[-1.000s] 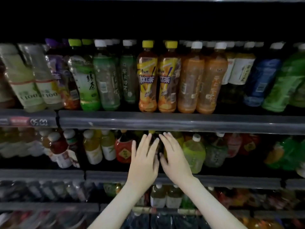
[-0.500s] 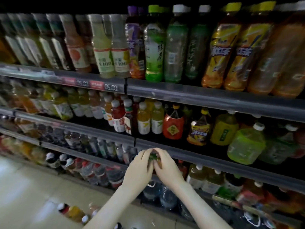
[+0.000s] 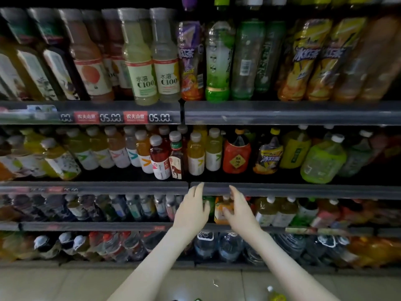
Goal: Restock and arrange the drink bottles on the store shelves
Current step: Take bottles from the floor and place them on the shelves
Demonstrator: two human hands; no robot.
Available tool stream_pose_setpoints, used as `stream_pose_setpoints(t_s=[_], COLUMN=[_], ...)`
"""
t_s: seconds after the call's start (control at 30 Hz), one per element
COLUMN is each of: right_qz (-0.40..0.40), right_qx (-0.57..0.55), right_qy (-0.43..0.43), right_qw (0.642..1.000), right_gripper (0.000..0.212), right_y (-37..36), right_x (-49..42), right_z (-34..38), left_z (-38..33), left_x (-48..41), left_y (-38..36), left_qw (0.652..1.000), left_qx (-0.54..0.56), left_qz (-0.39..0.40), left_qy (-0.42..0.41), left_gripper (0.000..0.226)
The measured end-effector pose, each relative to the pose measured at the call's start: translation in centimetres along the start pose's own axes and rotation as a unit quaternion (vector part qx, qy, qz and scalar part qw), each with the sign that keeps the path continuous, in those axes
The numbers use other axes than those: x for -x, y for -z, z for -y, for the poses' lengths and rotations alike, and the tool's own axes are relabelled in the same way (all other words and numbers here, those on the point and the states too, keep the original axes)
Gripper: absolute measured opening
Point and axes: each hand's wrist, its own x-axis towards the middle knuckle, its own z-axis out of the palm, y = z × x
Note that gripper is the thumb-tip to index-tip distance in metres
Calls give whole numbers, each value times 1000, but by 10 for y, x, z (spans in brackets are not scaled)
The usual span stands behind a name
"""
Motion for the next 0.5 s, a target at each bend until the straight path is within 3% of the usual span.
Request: stream_pose_setpoints(t_s=[0.07,0.23,0.37,0.5], right_qz=[-29,-56,-59,-43], right_qx=[0,17,26,31], right_qy=[-11,-24,-12,52], right_qw=[1000,998,998,997], right_gripper=[69,74,78,79], right_y=[13,58,88,106], right_x=[-3,-27,-56,-91], right_z=[-2,-13,-21,-24], left_z=[-9,-43,-62,-69], left_x=[-17,-63,-109,-157], left_y=[-6,-36,-55,-61], left_qw=[999,973,987,992], left_qx=[-9,-170,-125,-117], left_qz=[22,77,52,3], left_qy=[-25,-135,-83,-47], left_gripper=[63,80,86,92])
